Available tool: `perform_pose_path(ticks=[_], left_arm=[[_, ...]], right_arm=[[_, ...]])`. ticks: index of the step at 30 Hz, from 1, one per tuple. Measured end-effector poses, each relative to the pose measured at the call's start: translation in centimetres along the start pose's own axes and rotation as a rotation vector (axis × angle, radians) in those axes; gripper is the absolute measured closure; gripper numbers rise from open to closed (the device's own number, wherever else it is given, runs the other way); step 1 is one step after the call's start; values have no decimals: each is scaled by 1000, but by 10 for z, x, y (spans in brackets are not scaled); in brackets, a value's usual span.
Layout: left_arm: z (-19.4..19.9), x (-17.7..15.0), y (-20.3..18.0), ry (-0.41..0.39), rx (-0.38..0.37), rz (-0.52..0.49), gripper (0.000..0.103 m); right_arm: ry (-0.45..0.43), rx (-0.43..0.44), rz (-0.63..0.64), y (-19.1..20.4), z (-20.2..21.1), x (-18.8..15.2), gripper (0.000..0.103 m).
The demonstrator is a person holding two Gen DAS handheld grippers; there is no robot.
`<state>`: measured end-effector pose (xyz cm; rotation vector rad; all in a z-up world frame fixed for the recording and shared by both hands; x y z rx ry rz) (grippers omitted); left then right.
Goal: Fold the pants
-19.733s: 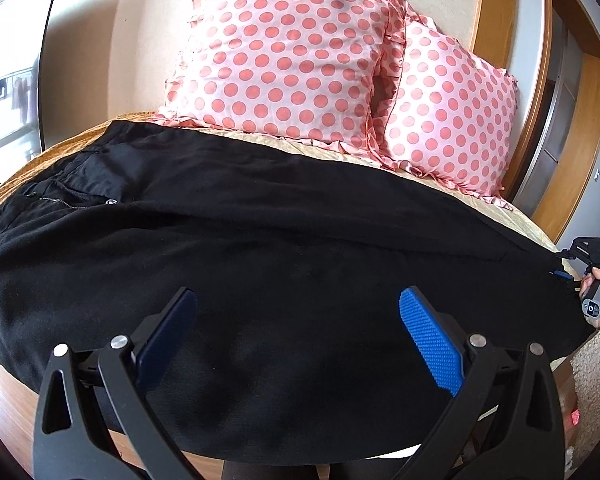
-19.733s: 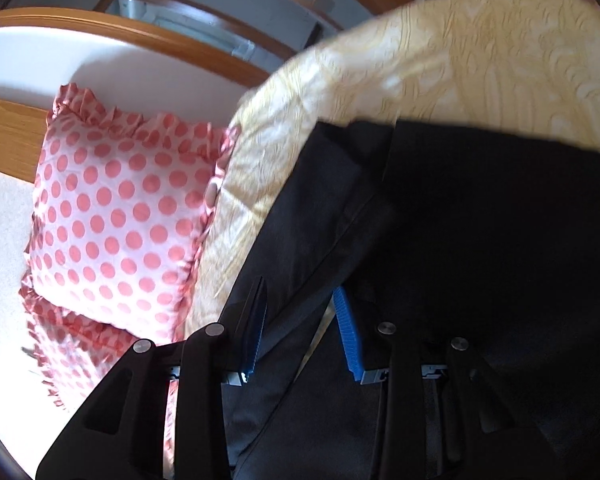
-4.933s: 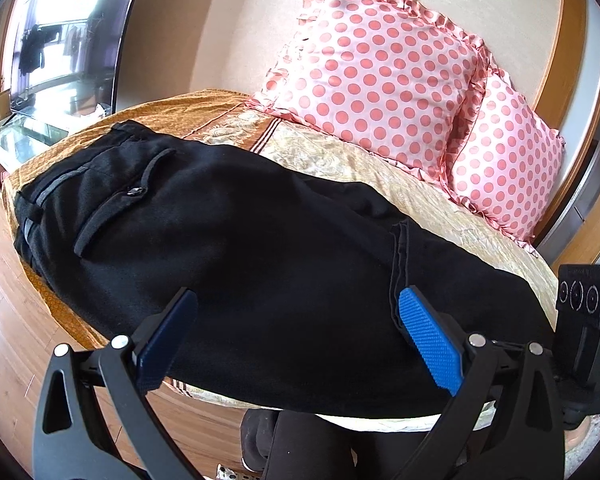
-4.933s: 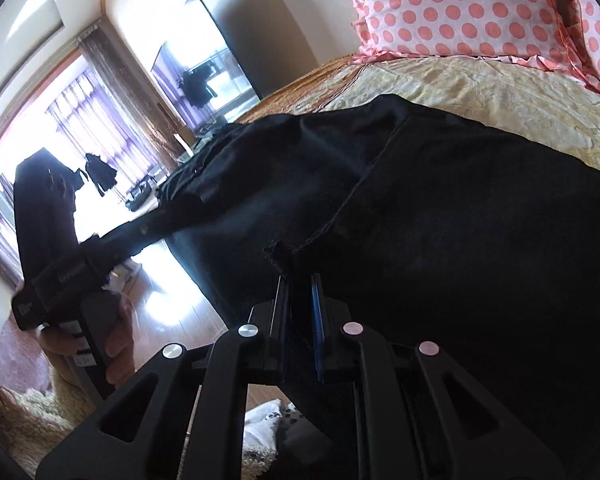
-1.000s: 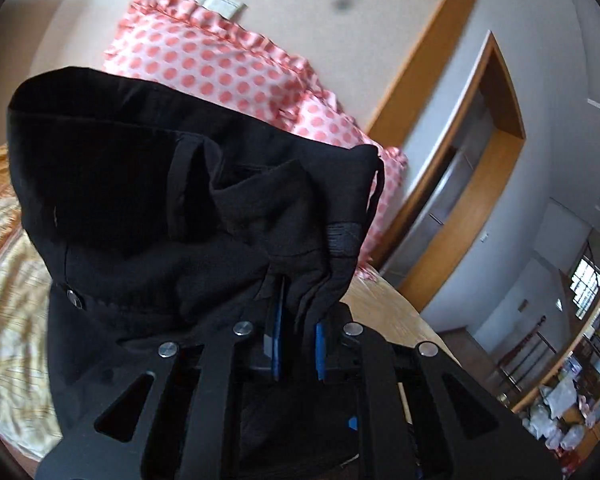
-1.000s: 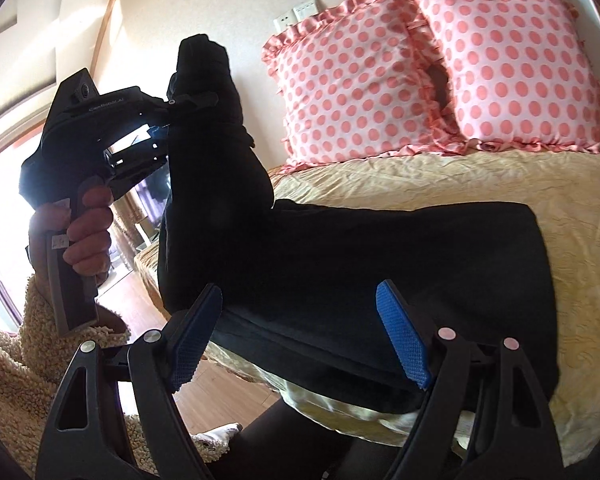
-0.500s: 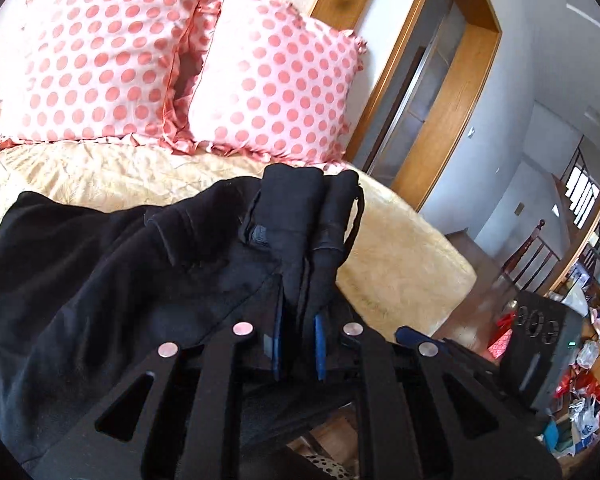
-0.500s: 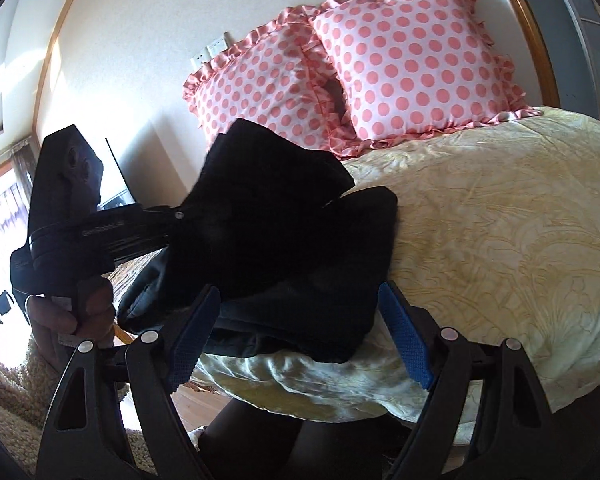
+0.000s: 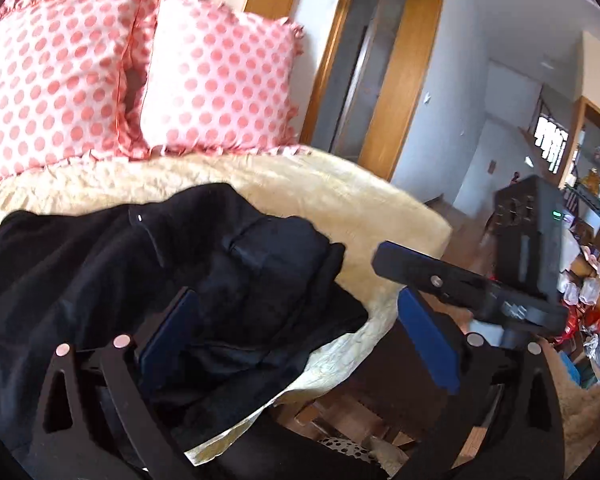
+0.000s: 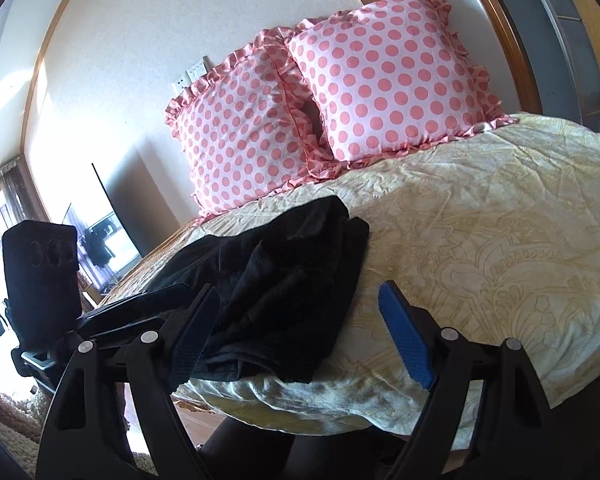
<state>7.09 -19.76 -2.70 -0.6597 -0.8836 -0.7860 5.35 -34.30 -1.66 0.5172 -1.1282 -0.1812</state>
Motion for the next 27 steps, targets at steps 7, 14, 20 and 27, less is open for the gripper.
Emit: perform_pose_path(ticks=[7, 14, 20, 27], left_arm=[[52, -2, 66, -74, 255, 127, 2], [99, -16, 141, -80, 599, 196, 2], [104, -32, 161, -47, 564, 279, 2], [105, -47, 162, -27, 562, 306, 2]], right_arm=[[86, 2, -7, 15, -35, 7, 20], [188, -188, -11, 0, -69, -10, 21], [220, -181, -66, -6, -73, -22, 45], [179, -244, 90, 7, -75, -17, 65]])
Point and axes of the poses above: each gripper's, at about its wrist camera, not at the fingertips, and z roughly against the way its jaws point, y to its left, x to its top, the point moved 10 cm from there along -z, roughly the way its jaws point, and after that the axes turned 2 degrees about -z, right-handed, at the moved point
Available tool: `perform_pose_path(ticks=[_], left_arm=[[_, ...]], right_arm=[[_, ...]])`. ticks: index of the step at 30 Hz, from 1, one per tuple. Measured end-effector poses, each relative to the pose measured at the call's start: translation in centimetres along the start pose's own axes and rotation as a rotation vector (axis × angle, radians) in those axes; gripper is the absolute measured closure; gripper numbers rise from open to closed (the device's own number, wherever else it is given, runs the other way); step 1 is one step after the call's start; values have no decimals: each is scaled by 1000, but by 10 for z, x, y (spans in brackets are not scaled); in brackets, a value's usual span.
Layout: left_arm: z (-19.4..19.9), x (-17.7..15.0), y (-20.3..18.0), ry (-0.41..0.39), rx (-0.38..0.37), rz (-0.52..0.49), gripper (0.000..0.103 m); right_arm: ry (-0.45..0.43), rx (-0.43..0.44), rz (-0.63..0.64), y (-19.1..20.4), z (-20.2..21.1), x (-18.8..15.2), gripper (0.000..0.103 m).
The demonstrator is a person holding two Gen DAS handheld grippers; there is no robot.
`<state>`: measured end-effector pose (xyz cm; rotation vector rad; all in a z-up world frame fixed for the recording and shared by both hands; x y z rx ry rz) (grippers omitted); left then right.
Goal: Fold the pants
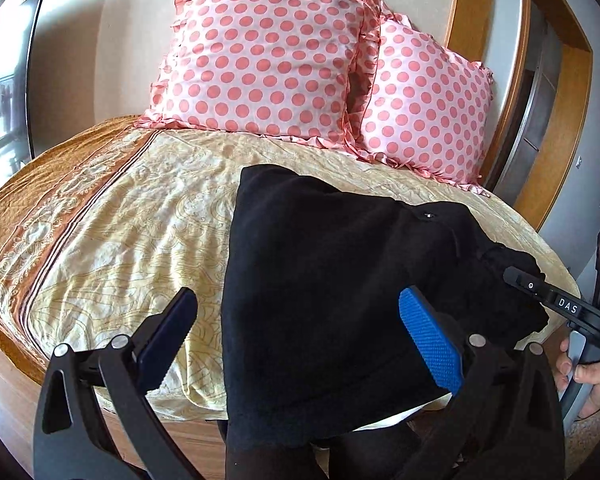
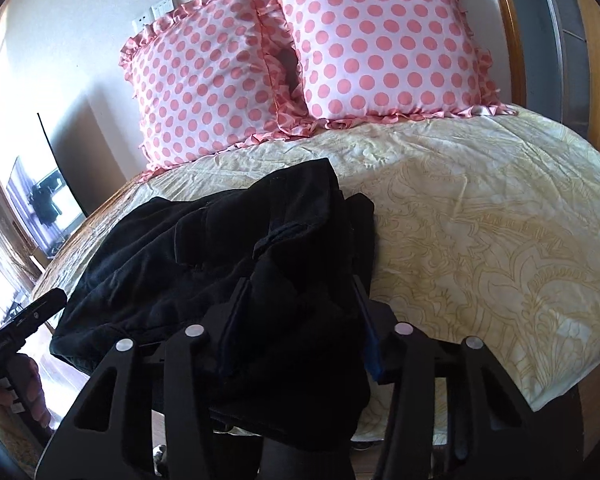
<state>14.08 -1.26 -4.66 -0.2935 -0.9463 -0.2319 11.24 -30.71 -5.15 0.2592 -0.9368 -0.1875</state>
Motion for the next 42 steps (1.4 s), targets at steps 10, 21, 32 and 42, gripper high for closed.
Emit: perform_pose_path(ticks=[10, 21, 32, 42], left_arm=[[-2, -4, 1, 18, -2, 7, 2], [-4, 11, -8, 17, -62, 6, 2], [-62, 1, -39, 195, -36, -116, 2], [-54, 16, -48, 188, -28, -134, 2]], right_arm=[[-41, 27, -21, -4, 28, -21, 82], [-198, 21, 83, 11, 62, 18, 46], [30, -22, 224, 36, -18, -26, 46], [-20, 42, 177, 47, 0, 12, 46]])
Point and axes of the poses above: each gripper's, at about its wrist camera, not at the fingertips, and z roughly against the way its jaws point, y to its left, x to its top, the point moved 10 cm from there along -z, roughly the way its jaws point, and after that the axes turned 2 degrees about -z, right-handed, at the moved point
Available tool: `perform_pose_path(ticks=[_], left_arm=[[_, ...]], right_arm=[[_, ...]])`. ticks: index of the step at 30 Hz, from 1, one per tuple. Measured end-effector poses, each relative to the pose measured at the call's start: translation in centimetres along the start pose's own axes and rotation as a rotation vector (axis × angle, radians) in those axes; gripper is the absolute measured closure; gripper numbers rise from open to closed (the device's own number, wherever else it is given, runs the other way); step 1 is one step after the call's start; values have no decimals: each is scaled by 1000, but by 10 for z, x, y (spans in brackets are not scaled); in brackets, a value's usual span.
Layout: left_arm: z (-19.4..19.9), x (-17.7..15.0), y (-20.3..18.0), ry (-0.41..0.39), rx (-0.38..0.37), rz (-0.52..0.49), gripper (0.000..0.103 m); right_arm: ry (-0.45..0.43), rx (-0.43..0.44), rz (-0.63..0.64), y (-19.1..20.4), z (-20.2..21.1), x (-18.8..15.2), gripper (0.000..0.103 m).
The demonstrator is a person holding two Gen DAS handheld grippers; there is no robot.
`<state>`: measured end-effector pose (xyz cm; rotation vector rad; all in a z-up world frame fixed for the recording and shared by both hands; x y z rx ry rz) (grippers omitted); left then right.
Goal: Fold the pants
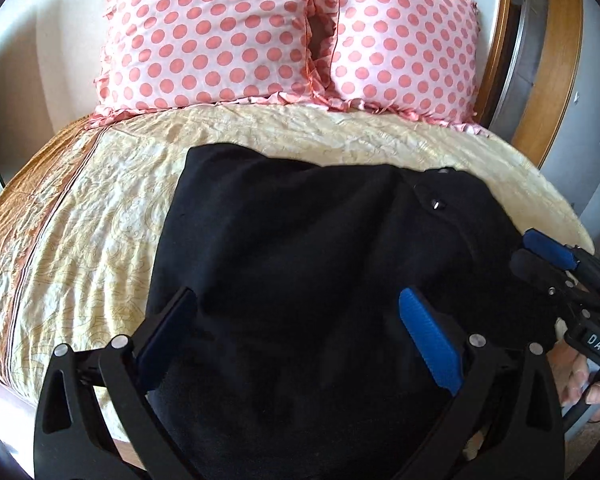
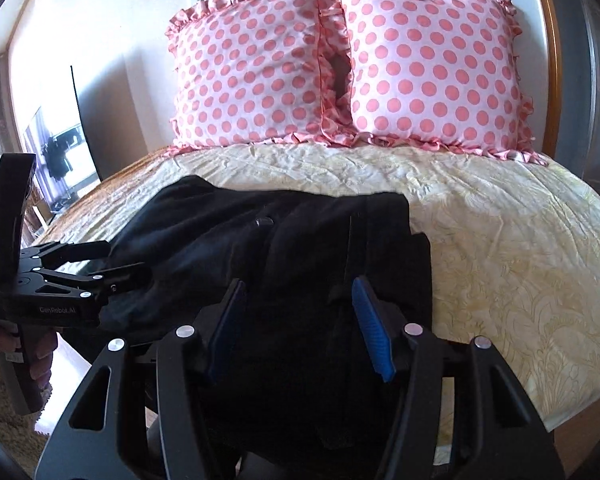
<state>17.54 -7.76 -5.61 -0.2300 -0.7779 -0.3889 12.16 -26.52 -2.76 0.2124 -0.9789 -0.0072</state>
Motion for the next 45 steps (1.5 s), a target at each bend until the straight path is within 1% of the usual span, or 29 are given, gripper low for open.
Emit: perform_pose_path(ticks=[1, 3, 4, 5, 6, 7, 8, 9, 10, 11, 12, 13, 17, 21, 22, 25, 27, 29, 32, 36, 38, 41, 45], left_arm=[[3, 10, -1, -13, -8, 5, 2], [3, 29, -2, -31, -30, 3, 2], [-1, 39, -1, -32, -44, 1, 2], [-8, 47, 1, -26, -46, 4, 2], [-17, 53, 6, -3, -37, 24, 2], [-25, 56, 9, 20, -43, 50, 2], [-34, 58, 9, 41, -61, 66, 2], [-44, 56, 12, 73, -57, 77, 2], [-54, 51, 14, 102, -35, 76, 2], [-64, 45, 18, 131, 4, 69, 2], [-72, 37, 20, 150, 32, 57, 2], [-78, 32, 20, 157, 43, 41, 2], [-79, 30, 16, 118, 130, -35, 2], [-66, 31, 20, 81, 179, -60, 2], [-62, 32, 22, 69, 201, -71, 2], [-52, 31, 22, 45, 225, -99, 2], [-49, 29, 24, 50, 221, -102, 2], [-45, 26, 27, 55, 204, -90, 2], [-39, 21, 36, 63, 179, -49, 2], [-33, 16, 53, 80, 152, 17, 2], [-31, 13, 61, 86, 143, 49, 2], [-28, 11, 69, 94, 126, 78, 2], [-25, 9, 74, 90, 105, 81, 2]], right_arm=[[-1, 10, -4, 1, -1, 9, 45], [11, 46, -21, 4, -6, 24, 39], [18, 58, -34, 5, -11, 33, 38], [32, 69, -39, 5, -17, 38, 38], [49, 68, -46, 4, -24, 42, 38], [69, 56, -54, 1, -32, 44, 38], [101, 47, -58, -2, -41, 41, 38], [166, 20, -70, -9, -53, 31, 38], [248, -11, -87, -17, -66, 15, 38], [288, -8, -95, -20, -73, 2, 38], [263, -4, -76, -21, -73, -2, 38], [257, -7, -55, -20, -72, -4, 38], [244, -13, -54, -18, -68, -1, 37], [218, 29, -106, -20, -50, 5, 36], [215, 45, -127, -22, -45, 7, 34], [215, 57, -187, -37, -32, 9, 28], [222, 49, -234, -51, -28, 9, 25], [241, 50, -322, -71, -27, 6, 24], [294, 95, -436, -89, -31, -2, 24], [340, 147, -508, -95, -40, -14, 24], [338, 156, -493, -92, -41, -14, 24], [354, 195, -449, -77, -41, -15, 25], [363, 170, -385, -71, -42, -16, 27]])
Point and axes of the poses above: each gripper's, at about its wrist camera, not at the fingertips, and z roughly against the way its jaws point, y to its left, x to its top, the point moved 10 cm from there along -z, roughly the way its jaws point, and after that the axes turned 2 degrees about -z, right-handed, at the moved point
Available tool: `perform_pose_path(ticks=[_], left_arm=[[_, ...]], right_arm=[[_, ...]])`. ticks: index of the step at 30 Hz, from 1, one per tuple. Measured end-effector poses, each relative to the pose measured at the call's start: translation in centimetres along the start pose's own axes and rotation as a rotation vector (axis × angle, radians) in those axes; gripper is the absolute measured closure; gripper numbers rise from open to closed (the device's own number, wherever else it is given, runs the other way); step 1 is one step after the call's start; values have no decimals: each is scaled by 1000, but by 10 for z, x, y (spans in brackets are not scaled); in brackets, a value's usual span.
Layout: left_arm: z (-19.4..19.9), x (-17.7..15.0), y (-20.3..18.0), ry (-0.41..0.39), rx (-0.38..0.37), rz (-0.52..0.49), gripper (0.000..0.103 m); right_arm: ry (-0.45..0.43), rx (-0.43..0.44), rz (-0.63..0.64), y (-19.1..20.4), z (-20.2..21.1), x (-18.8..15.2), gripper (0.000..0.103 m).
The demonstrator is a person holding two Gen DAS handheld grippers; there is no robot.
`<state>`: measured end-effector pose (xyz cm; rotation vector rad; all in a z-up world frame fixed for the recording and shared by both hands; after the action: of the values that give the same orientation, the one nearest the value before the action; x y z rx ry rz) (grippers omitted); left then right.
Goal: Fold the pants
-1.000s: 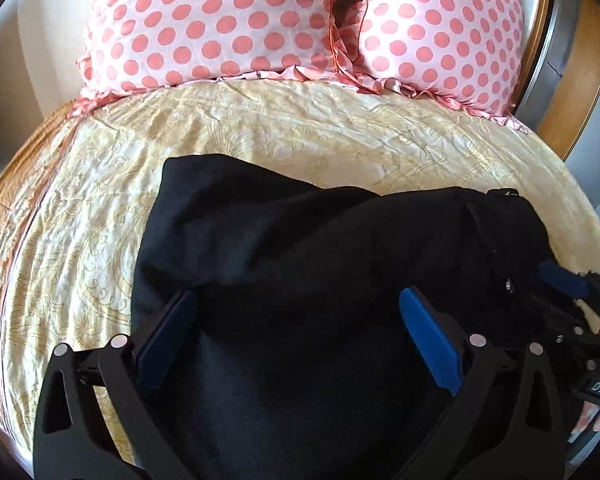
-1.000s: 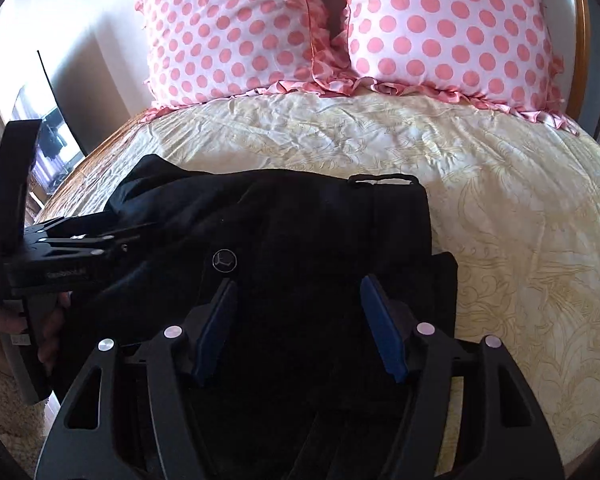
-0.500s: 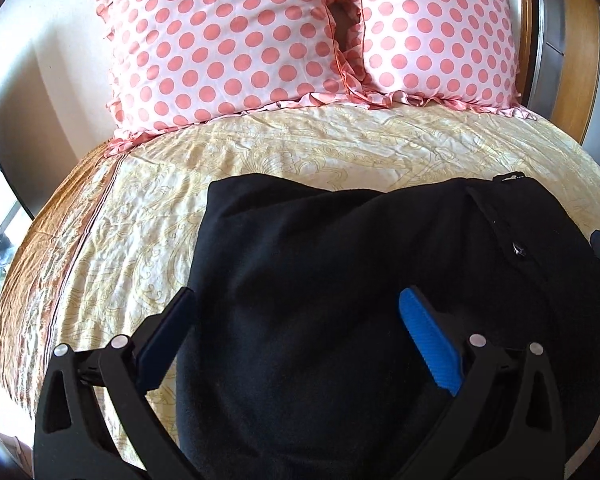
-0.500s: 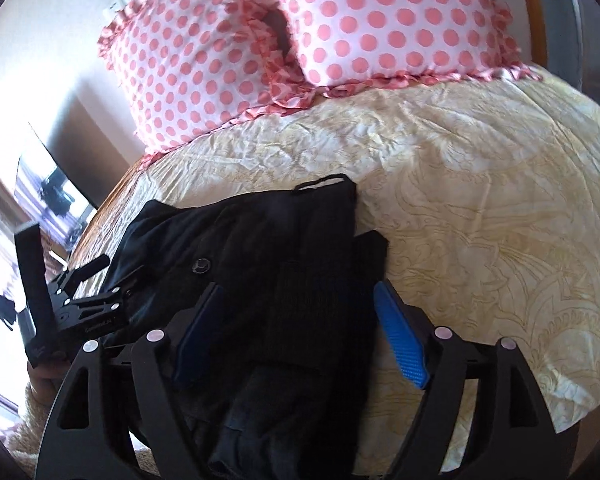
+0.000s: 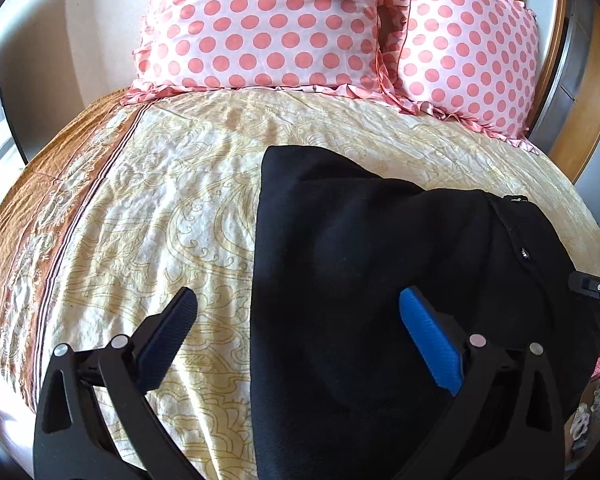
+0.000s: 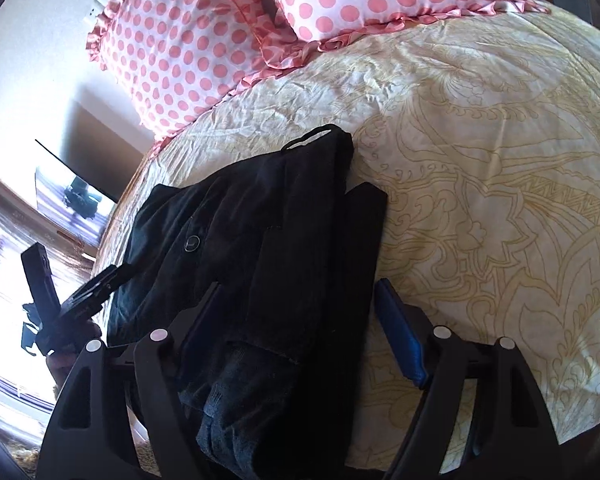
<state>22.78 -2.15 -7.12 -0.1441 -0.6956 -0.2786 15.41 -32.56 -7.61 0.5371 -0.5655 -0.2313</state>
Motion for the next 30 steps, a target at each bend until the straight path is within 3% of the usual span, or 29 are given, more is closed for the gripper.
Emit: perform_pose_path(ticks=[6, 12, 18, 20, 22, 24, 27, 30], left_arm=[[5, -4, -5, 15, -124, 2, 2], [7, -5, -3, 23, -171, 21, 2], [0, -11, -5, 61, -198, 38, 2], [0, -13, -8, 68, -215, 36, 2], [0, -13, -10, 71, -233, 35, 2], [1, -12, -12, 75, -257, 37, 2], [2, -12, -20, 96, -334, 52, 2], [1, -12, -24, 107, -350, 52, 2]], right_arm=[[-3, -41, 118, 3, -2, -4, 31], [-45, -183, 363, 24, -3, -12, 30], [-10, -67, 235, 12, -7, -7, 26], [-42, -101, 297, 17, -4, -8, 33], [-86, -92, 396, 33, 1, -13, 57], [-100, -126, 447, 39, 2, -14, 58], [-64, -60, 339, 29, -1, -9, 57], [-24, 11, 208, 16, -7, -6, 45]])
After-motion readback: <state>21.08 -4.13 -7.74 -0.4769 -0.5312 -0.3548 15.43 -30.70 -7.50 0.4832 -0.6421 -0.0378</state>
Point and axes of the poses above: each gripper's, at about its wrist camera, not at the fingertips, and z roughly against the way its jaws point, y to its left, x to its top, the point moved 10 cm from there along -z, roughly the way its jaws point, and after that the axes turned 2 degrees about -z, right-handed, at the moved point
